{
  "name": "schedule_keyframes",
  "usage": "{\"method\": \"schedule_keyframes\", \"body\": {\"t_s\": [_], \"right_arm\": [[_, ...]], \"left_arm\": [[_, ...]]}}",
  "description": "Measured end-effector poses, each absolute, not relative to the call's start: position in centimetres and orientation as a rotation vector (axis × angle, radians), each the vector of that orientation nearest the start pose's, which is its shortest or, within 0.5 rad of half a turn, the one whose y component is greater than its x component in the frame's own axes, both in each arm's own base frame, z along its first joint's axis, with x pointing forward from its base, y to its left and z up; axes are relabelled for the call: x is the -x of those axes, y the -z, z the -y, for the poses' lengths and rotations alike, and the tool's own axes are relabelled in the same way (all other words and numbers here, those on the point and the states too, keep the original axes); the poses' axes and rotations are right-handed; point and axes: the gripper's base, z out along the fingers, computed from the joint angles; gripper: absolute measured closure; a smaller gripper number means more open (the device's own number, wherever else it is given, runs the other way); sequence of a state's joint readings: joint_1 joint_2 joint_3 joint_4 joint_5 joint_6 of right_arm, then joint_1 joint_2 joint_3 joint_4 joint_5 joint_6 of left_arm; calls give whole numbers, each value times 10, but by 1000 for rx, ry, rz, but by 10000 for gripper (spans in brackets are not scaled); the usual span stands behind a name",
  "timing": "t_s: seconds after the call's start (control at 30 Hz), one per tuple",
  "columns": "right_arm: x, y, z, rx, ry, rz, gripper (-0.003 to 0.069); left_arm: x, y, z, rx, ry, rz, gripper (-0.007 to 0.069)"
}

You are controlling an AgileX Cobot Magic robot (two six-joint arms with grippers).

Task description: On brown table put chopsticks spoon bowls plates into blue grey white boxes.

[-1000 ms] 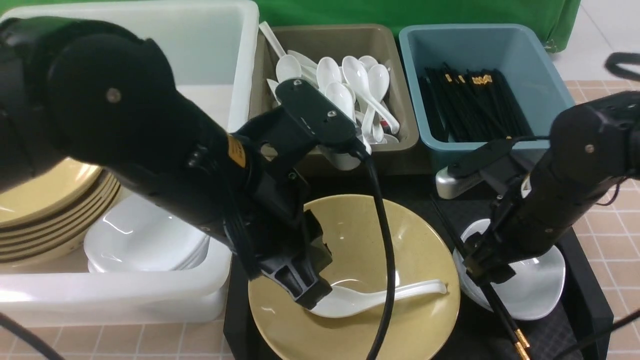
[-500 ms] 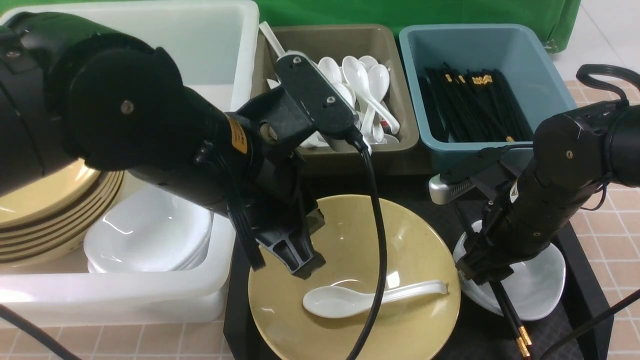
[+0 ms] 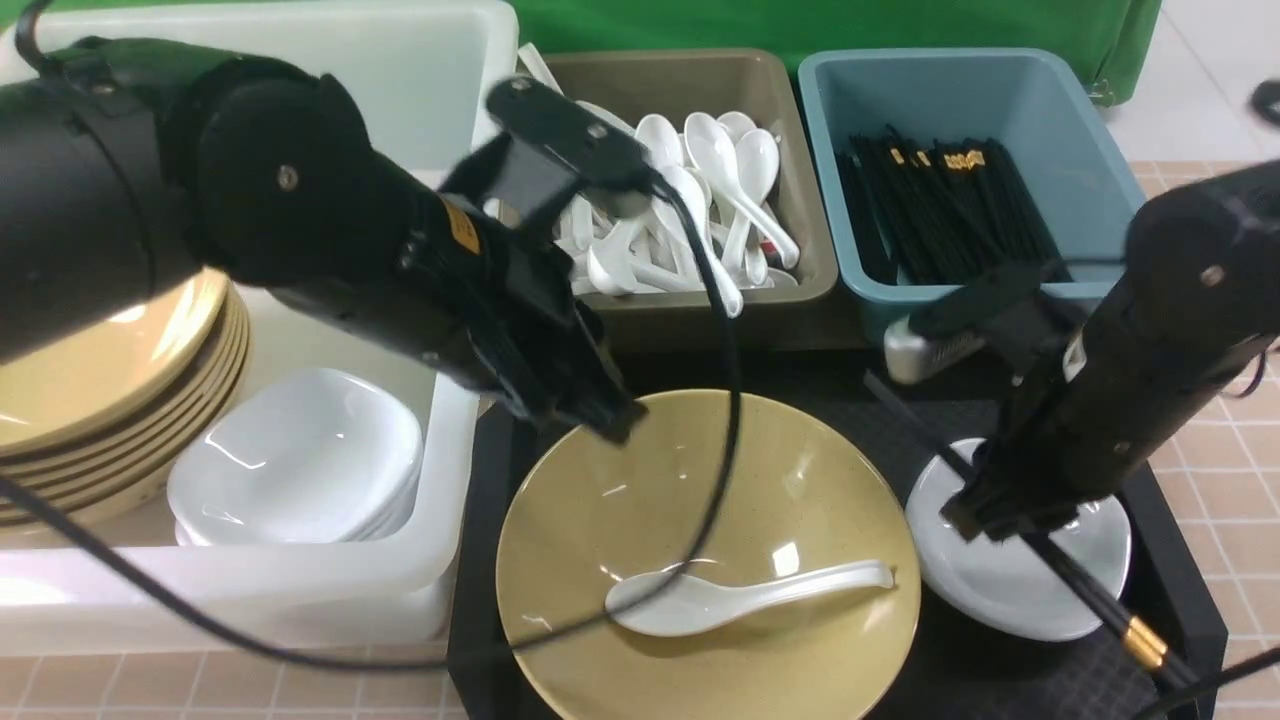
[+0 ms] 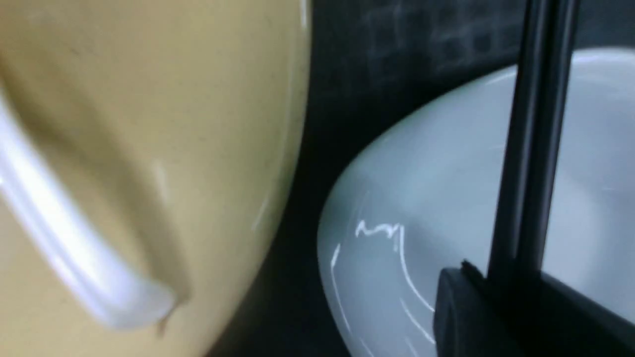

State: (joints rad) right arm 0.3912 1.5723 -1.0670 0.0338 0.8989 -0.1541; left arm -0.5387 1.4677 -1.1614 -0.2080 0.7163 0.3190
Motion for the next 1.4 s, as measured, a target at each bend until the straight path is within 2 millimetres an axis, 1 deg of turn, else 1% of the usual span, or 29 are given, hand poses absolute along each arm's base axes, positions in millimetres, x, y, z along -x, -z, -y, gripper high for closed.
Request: {"method": "schedule_keyframes", "body": {"t_s": [0.07,0.1,0.2,0.23,0.27,0.3,0.33,0.43,0.5,0.53,0.57,0.6,0.63,0.67,0.73,0.83,0.93,1.0,1.03,1.07,1.1,1.13,1.17,1.2,1.23,1.3,1.33,1.37,1.4], "right_arm": [[-283,-263,-118,742,-77,-2689,503],[-283,-265,-118,743,-72,-2680,503],[-299,-292,-119,703,-67,-2543,503],[-317,-312,-118,644,-73,-2431,503],[-320,-316,-117,632,-71,-2419,503],[-340,-330,-114,567,-70,-2322,503],[-351,-339,-110,526,-67,-2278,503],[-381,-349,-102,423,-67,-2189,503],[-409,-349,-95,337,-74,-2136,503],[-416,-347,-93,310,-78,-2127,503],[-433,-342,-90,265,-84,-2115,503],[-444,-336,-88,235,-89,-2117,503],[-445,-333,-88,232,-91,-2124,503],[-454,-328,-86,214,-90,-2127,503],[-477,-300,-81,170,-91,-2184,503],[-492,-272,-78,163,-77,-2271,477],[-495,-256,-74,155,-65,-2370,375],[-491,-258,-73,167,-55,-2431,291],[-489,-263,-72,180,-49,-2453,269],[-485,-270,-72,237,-30,-2483,224],[-481,-277,-73,272,-20,-2504,209],[-473,-288,-75,356,2,-2534,186],[-465,-298,-77,409,13,-2559,178],[-463,-303,-78,425,16,-2552,176],[-449,-318,-86,543,31,-2576,170],[-431,-338,-97,672,31,-2561,170],[-416,-353,-104,731,25,-2531,170],[-409,-358,-110,768,12,-2515,170],[-405,-363,-111,776,11,-2505,170]], "left_arm": [[-274,-303,171,-851,353,-2287,620],[-275,-302,171,-855,352,-2279,620],[-284,-311,178,-837,371,-2173,620],[-292,-323,184,-809,392,-2092,620],[-293,-324,185,-812,391,-2083,620],[-303,-339,191,-789,401,-2008,620],[-309,-345,194,-785,402,-1980,620],[-323,-366,203,-767,407,-1901,620],[-332,-374,208,-756,410,-1870,620],[-335,-378,209,-752,410,-1858,620],[-338,-383,211,-748,411,-1842,620],[-340,-385,212,-746,412,-1835,620],[-340,-385,212,-747,412,-1835,620],[-340,-385,213,-749,414,-1836,620],[-338,-383,213,-780,420,-1867,620],[-334,-375,212,-863,405,-1942,620],[-326,-374,207,-910,397,-2007,620],[-317,-378,200,-946,363,-2046,620],[-311,-382,195,-959,341,-2061,620],[-301,-390,188,-961,315,-2076,620],[-298,-390,184,-966,300,-2092,620],[-287,-394,176,-963,267,-2118,620],[-276,-399,166,-949,239,-2137,620],[-275,-399,165,-947,234,-2142,620],[-263,-395,151,-929,191,-2191,620],[-245,-392,133,-883,162,-2232,620],[-237,-384,123,-860,148,-2262,620],[-227,-381,115,-835,148,-2272,620],[-226,-377,113,-832,145,-2287,620]]}}
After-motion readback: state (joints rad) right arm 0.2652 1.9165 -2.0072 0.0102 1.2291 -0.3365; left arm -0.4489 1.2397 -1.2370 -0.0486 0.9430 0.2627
